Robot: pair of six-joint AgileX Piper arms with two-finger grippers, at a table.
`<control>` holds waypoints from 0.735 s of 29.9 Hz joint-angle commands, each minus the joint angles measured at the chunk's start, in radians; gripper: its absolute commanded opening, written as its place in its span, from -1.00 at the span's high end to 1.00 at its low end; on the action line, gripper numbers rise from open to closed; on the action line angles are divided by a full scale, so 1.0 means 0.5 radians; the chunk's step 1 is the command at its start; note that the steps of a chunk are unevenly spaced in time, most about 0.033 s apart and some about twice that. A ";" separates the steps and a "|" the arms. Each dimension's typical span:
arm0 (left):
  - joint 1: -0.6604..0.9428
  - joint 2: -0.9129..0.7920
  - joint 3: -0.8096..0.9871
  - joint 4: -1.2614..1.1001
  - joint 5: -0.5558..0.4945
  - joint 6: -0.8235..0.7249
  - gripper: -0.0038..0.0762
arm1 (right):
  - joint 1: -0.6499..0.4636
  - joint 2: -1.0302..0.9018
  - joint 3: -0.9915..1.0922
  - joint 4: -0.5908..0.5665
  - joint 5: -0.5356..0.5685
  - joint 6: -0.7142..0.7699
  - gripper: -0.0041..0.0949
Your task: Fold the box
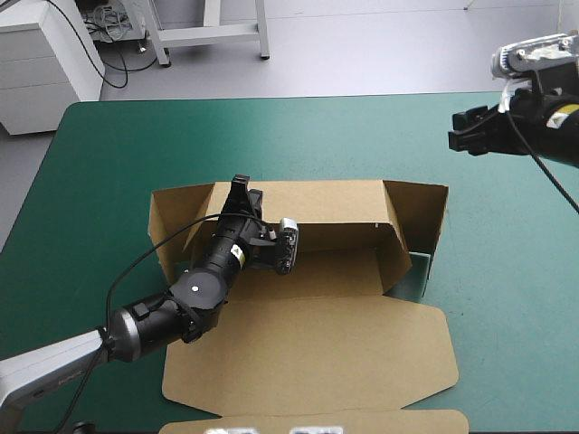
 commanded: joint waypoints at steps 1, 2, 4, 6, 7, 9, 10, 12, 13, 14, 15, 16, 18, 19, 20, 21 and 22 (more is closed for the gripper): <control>-0.088 -0.030 0.000 -0.114 -0.090 -0.044 0.93 | -0.012 0.161 -0.184 0.024 -0.027 0.028 -0.37; -0.123 -0.030 0.000 -0.114 -0.061 -0.044 0.93 | -0.012 0.221 -0.222 0.032 -0.001 0.028 -0.37; -0.196 -0.030 0.000 -0.114 -0.007 -0.044 0.93 | -0.012 0.328 -0.280 0.031 0.015 0.037 -0.37; -0.254 -0.030 0.000 -0.114 0.060 -0.044 0.93 | -0.012 0.429 -0.339 0.031 0.017 0.067 -0.37; -0.280 -0.030 0.000 -0.114 0.094 -0.044 0.93 | -0.012 0.477 -0.363 0.031 0.020 0.074 -0.37; -0.307 -0.030 0.000 -0.114 0.152 -0.049 0.93 | -0.012 0.556 -0.394 0.031 0.038 0.088 -0.37; -0.311 -0.030 0.000 -0.114 0.180 -0.079 0.93 | -0.012 0.594 -0.398 0.031 0.038 0.103 -0.37; -0.313 -0.030 0.000 -0.114 0.227 -0.105 0.93 | -0.012 0.658 -0.398 0.031 0.055 0.111 -0.37; -0.313 -0.030 0.000 -0.114 0.256 -0.130 0.93 | -0.012 0.692 -0.398 0.031 0.083 0.117 -0.37; -0.313 -0.030 0.000 -0.111 0.284 -0.143 0.93 | -0.012 0.724 -0.398 0.031 0.108 0.117 -0.37; -0.313 -0.030 0.000 -0.111 0.299 -0.152 0.93 | -0.012 0.754 -0.398 0.036 0.139 0.117 -0.37; -0.313 -0.030 0.000 -0.111 0.318 -0.156 0.93 | -0.012 0.782 -0.398 0.039 0.168 0.117 -0.37; -0.313 -0.030 0.000 -0.106 0.323 -0.178 0.93 | -0.012 0.819 -0.398 0.056 0.209 0.117 -0.37; -0.313 -0.030 0.000 -0.106 0.323 -0.178 0.93 | -0.012 0.838 -0.394 0.068 0.231 0.117 -0.37; -0.313 -0.030 0.000 -0.101 0.323 -0.178 0.93 | -0.012 0.843 -0.390 0.072 0.235 0.117 -0.37; -0.313 -0.030 0.000 -0.091 0.323 -0.182 0.93 | -0.012 0.855 -0.390 0.072 0.245 0.117 -0.37; -0.313 -0.030 0.000 -0.076 0.323 -0.186 0.93 | -0.012 0.861 -0.390 0.072 0.257 0.117 -0.37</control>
